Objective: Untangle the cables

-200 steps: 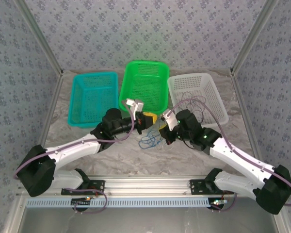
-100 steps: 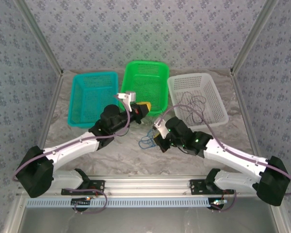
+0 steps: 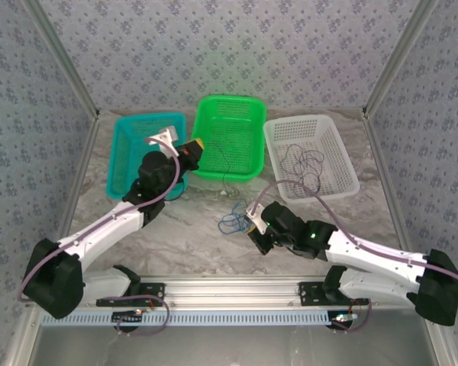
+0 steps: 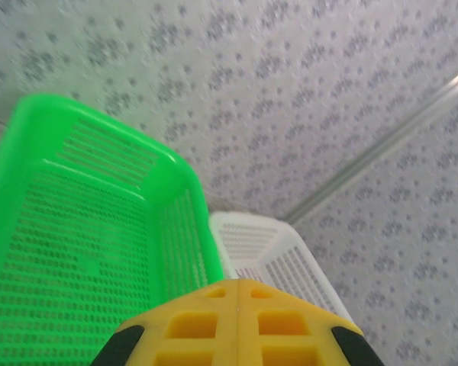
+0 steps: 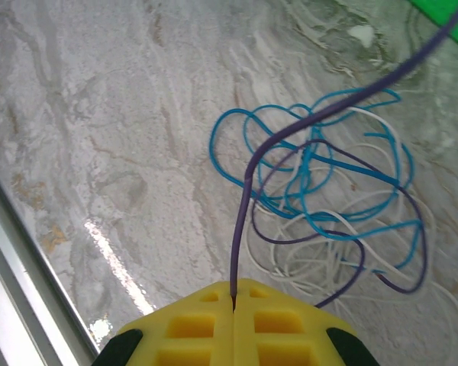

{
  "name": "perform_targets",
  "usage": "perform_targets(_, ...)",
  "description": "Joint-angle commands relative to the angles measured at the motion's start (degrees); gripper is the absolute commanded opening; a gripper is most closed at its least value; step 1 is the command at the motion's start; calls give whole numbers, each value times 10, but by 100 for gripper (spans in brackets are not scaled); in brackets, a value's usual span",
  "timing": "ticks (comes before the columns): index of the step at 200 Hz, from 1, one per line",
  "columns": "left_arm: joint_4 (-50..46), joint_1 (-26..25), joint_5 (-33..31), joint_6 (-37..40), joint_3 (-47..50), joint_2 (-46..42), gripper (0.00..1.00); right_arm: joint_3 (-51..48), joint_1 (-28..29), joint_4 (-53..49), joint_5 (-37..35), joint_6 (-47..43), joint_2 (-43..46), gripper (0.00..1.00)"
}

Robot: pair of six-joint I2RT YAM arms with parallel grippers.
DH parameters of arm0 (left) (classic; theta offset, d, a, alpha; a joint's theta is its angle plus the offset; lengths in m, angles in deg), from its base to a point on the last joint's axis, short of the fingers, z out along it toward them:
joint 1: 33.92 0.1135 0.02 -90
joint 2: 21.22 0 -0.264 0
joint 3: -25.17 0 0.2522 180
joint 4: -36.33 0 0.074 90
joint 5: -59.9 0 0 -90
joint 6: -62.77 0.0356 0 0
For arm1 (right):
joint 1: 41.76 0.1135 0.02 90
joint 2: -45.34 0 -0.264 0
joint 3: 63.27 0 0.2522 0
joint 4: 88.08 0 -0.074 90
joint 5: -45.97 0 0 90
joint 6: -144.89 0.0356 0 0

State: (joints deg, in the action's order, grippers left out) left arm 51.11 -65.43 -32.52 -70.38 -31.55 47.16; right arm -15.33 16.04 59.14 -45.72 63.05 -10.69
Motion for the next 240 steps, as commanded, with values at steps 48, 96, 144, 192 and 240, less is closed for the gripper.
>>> perform_targets(48, -39, 52, -4, 22, 17, -111, 3, -33, -53, -49, -34, 64, 80, 0)
perform_targets(96, -62, 71, 3, 41, 9, -153, 3, 41, -104, -125, -12, 34, 107, 0)
perform_targets(144, -72, 76, 33, 59, -24, -166, 4, 148, -127, -152, 15, 14, 136, 0)
perform_targets(192, -77, 76, 47, 68, -28, -167, 5, 252, -123, -190, 18, -26, 119, 0)
perform_targets(240, -124, 75, 43, 69, -37, -151, 56, 319, -128, -191, 2, -45, 90, 0)
